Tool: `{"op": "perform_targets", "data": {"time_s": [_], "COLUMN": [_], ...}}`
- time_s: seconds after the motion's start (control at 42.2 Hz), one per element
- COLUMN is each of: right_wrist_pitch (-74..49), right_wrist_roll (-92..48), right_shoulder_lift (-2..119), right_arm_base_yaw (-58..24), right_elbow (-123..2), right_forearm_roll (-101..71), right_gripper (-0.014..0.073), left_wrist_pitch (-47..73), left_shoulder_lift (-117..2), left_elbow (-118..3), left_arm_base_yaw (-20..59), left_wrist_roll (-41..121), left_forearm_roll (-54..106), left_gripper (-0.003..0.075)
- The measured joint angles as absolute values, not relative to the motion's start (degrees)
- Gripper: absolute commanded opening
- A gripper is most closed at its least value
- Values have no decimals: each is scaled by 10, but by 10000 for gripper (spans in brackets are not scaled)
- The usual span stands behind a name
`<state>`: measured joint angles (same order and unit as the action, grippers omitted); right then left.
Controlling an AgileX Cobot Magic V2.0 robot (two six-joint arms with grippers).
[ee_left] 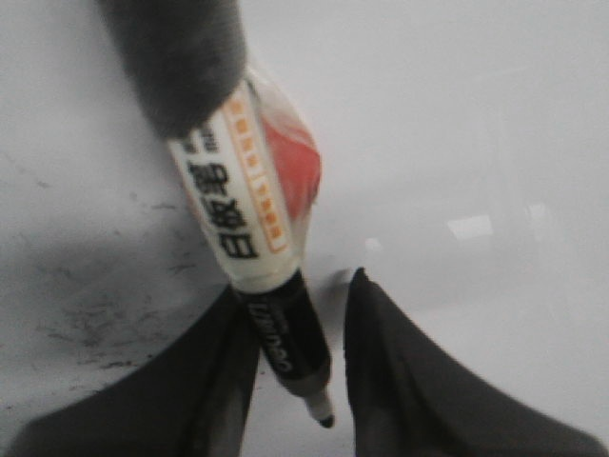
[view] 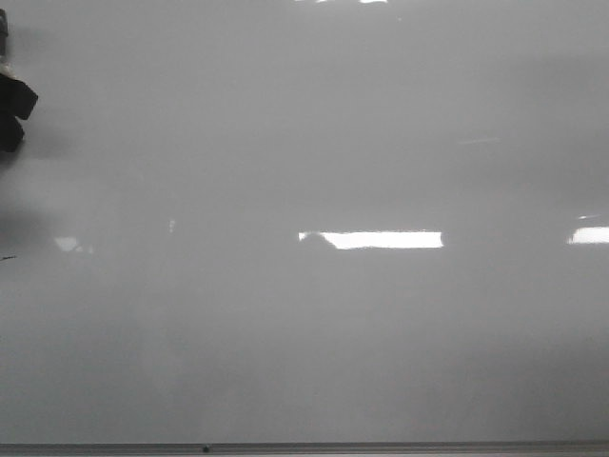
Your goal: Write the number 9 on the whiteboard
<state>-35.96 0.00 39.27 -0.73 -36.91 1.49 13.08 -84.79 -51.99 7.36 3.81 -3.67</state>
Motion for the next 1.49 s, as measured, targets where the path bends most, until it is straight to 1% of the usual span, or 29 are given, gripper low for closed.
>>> {"op": "perform_targets", "data": {"time_s": [0.119,0.19,0.356,0.498,0.664,0.782,0.996,1.161,1.256,1.351,1.493], "right_wrist_pitch": [-360,-360,-368,-410,-466,-489,-521,-554,-564,-570,-577], "right_wrist_roll": [0,0,0,-14,-25,-51,-160,-254,-313,-388,-461], "right_shoulder_lift": [393,393,393,395,425,465,536,584,605,620,642], "right_arm_base_yaw": [-7,-7,-7,-7,-7,-7,-30,-71,-111,-173,-262], "right_elbow": [-369,-369,-376,-410,-458,-484,-522,-553,-564,-572,-594], "right_forearm_roll": [15,15,0,-13,-19,-40,-122,-171,-185,-204,-243], "right_gripper": [570,570,570,570,570,570,570,570,570,570,570], "left_wrist_pitch": [129,134,185,244,355,439,545,585,589,590,591], "left_shoulder_lift": [-848,-848,-825,-776,-744,-742,-742,-759,-770,-781,-793], "left_elbow": [-520,-520,-520,-524,-556,-593,-641,-664,-670,-670,-670], "left_arm_base_yaw": [74,74,74,75,87,111,191,275,328,388,448], "left_wrist_roll": [38,38,38,69,142,235,410,458,476,488,493], "left_forearm_roll": [-38,-39,-48,-51,-41,0,87,106,107,107,107], "left_gripper": [8,-18,-19,-19,-19,-19,-19,-19,-19,-19,-19]}}
